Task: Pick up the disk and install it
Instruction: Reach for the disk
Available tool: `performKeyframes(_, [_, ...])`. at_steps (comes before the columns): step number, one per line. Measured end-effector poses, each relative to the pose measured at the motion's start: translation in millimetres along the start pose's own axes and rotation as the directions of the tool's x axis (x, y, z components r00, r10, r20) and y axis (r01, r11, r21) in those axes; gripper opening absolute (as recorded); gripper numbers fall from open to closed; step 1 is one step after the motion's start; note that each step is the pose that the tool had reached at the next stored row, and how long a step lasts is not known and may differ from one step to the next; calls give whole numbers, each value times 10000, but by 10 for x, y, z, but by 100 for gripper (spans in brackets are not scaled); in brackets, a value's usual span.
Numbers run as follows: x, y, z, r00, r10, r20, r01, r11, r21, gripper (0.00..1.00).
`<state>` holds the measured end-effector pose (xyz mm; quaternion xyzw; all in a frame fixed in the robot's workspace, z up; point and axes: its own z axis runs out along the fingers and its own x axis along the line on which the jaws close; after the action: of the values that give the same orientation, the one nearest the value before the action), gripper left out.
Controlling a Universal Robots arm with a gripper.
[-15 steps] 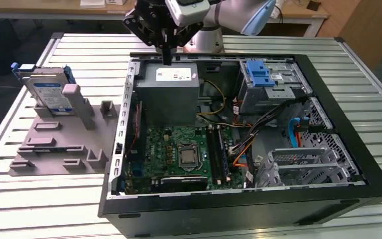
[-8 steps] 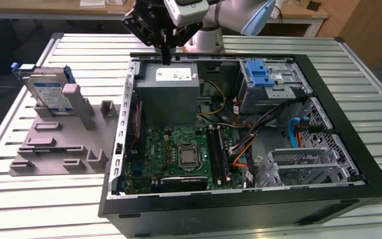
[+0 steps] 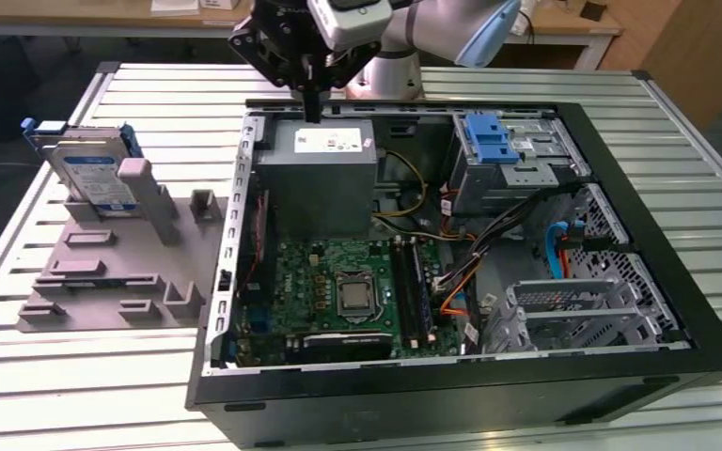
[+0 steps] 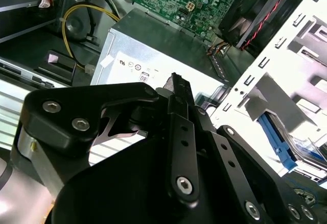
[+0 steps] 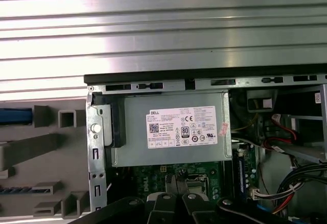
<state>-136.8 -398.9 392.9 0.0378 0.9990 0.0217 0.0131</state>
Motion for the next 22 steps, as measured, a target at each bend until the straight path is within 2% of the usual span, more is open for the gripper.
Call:
performKeyframes(4, [8, -1, 1, 10000, 0, 0, 0, 10000, 0, 11])
performKeyframes(6, [138, -12, 32, 10000, 1, 0, -1, 10000, 0, 11])
performKeyframes(22, [170, -15, 38, 10000, 1, 0, -1, 10000, -1, 11])
